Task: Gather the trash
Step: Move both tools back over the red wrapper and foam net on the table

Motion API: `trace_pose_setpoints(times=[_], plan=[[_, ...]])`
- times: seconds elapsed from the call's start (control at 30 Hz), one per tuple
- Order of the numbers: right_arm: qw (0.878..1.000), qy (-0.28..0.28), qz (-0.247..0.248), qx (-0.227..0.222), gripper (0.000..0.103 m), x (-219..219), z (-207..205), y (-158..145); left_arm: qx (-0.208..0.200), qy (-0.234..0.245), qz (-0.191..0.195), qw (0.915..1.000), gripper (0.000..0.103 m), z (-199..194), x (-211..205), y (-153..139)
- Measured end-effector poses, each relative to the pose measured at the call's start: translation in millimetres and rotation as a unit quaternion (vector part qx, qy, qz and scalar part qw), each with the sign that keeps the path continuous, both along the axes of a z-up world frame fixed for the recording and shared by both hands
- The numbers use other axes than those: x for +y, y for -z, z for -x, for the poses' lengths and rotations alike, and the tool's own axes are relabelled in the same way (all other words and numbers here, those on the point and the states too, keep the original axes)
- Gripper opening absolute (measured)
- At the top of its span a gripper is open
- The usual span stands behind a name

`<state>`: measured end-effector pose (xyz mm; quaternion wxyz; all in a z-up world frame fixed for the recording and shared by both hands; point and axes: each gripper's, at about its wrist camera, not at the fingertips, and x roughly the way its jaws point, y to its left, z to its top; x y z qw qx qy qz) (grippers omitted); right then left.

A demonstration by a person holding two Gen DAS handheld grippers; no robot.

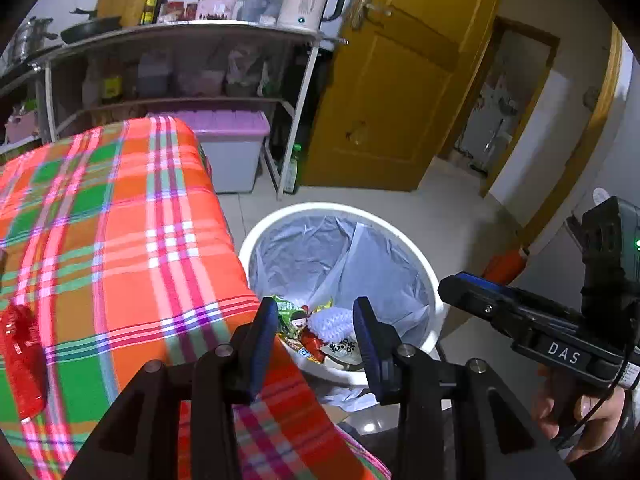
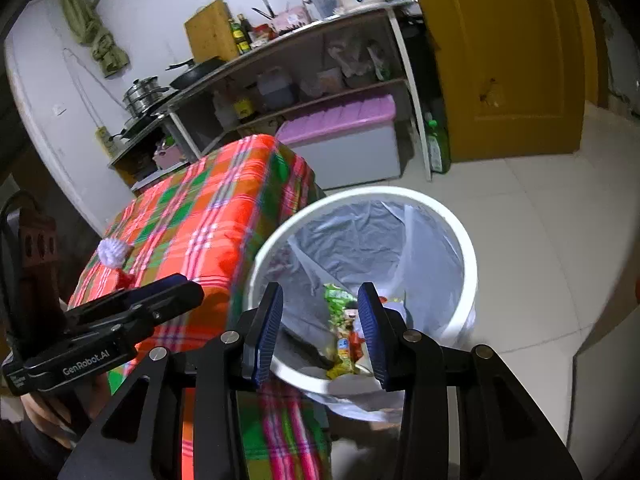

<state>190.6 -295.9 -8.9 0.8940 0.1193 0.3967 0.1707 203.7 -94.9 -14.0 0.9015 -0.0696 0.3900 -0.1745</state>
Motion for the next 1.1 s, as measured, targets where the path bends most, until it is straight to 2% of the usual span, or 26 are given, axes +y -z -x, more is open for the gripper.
trace_pose_setpoints(times=[0.5,1.1], plan=[[0.998,-0.034,0.017,-0.053,0.040,40,39,-46,-0.048,-0.031,0.009,0.9983,0.039,49,43,-36],[0.993,-0.089,0.021,-0.080,0.040,86,61,-61,-0.061,-0.078,0.007,0.9951,0.039,87,88,-43]])
